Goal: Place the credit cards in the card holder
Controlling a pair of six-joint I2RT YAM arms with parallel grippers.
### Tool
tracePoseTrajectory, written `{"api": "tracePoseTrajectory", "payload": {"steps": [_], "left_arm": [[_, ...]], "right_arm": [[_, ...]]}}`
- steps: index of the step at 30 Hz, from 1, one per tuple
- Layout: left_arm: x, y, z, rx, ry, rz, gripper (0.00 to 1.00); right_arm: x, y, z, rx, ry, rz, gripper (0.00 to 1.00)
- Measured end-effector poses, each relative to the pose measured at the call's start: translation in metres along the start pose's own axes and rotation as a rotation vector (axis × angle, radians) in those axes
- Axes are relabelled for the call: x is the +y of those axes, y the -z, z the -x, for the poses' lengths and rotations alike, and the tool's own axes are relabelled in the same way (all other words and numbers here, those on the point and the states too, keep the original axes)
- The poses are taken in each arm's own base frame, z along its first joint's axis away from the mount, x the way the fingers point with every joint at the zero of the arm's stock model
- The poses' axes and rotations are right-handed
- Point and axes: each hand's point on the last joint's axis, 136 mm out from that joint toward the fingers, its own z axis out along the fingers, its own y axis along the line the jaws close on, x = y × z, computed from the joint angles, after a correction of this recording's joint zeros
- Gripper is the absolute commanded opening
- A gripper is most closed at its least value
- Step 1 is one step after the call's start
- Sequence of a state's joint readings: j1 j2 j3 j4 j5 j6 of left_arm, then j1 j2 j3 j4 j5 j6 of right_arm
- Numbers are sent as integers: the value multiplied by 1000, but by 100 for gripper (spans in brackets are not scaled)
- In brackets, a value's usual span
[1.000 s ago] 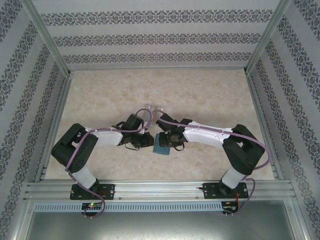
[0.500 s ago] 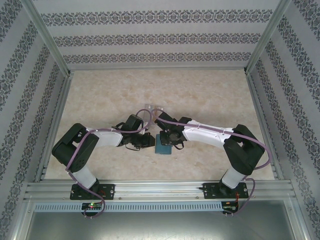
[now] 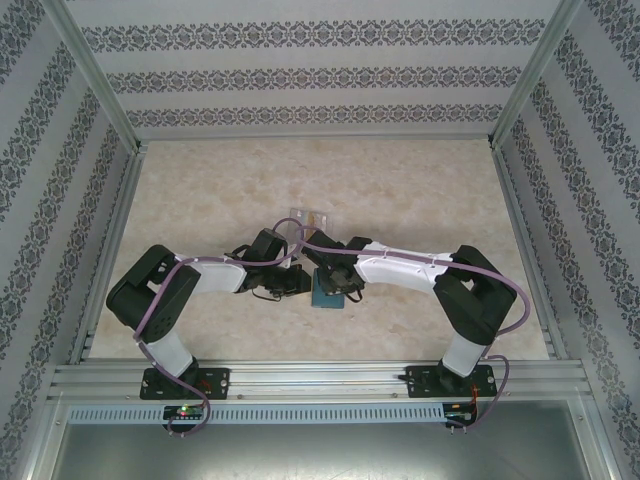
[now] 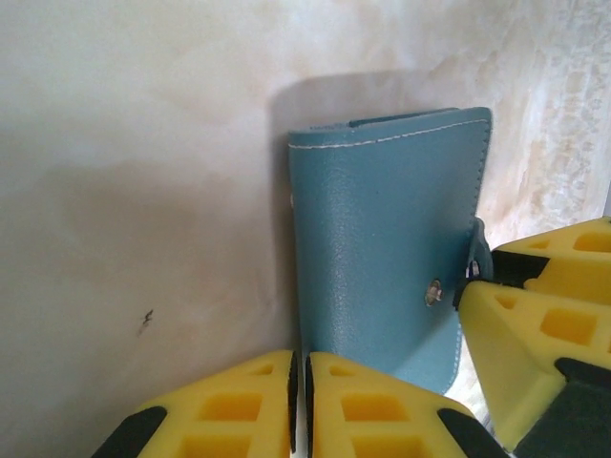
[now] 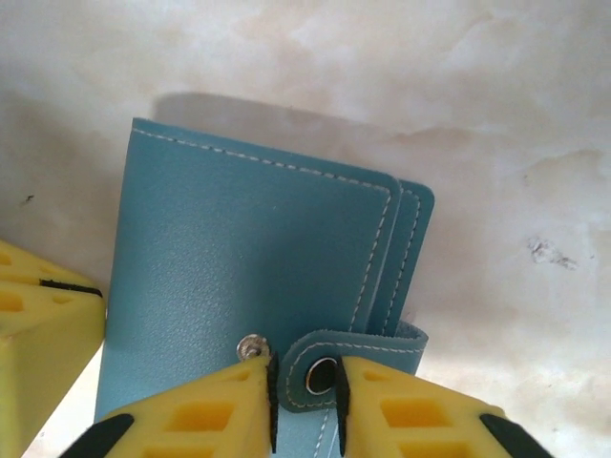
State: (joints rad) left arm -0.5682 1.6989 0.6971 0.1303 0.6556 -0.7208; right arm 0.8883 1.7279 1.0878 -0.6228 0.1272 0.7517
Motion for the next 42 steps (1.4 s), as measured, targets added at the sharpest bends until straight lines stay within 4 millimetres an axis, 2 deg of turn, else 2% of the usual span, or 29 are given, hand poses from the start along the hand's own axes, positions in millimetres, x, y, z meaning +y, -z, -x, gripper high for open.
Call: {"api": "tracePoseTrajectory", "payload": {"steps": [5,10,18,30,42], "left_arm": [[2,-2,0,2,3,2,13],[1,-2,0,2,4,-2,13],[2,-4,-1,8,11,-2,12],[2,-4,-1,8,15,-3,11],[2,-4,-1,8,18,-3,10]], "right_arm": [[1,4,5,-22,12,-14,13],[3,7,7,-33,30,-17,0],[3,7,7,-32,33,-15,0],[20,7,2,5,28,76,0],[15,6,5,-5,32,57,0]]}}
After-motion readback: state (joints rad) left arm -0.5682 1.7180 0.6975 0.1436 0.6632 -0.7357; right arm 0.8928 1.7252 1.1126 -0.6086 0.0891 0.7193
